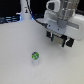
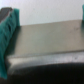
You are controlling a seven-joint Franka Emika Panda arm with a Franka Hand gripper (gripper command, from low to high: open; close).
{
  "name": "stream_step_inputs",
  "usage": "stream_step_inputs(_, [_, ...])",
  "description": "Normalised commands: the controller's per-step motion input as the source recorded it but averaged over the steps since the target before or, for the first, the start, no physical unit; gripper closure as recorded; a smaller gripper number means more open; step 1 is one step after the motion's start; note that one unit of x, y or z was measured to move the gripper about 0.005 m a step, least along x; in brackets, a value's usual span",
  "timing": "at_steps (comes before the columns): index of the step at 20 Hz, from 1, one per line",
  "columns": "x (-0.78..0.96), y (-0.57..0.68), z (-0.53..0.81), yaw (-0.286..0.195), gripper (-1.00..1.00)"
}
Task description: Open the kcup holder, insert the kcup into the holder, and close the kcup holder
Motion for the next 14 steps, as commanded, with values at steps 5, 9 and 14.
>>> stream_step_inputs(5, [0.51, -0.18, 0.26, -0.085, -1.00])
stream_step_inputs(9, [0.30, -0.25, 0.28, -0.125, -1.00])
stream_step_inputs(14, [0.35, -0.37, 0.26, -0.140, -1.00])
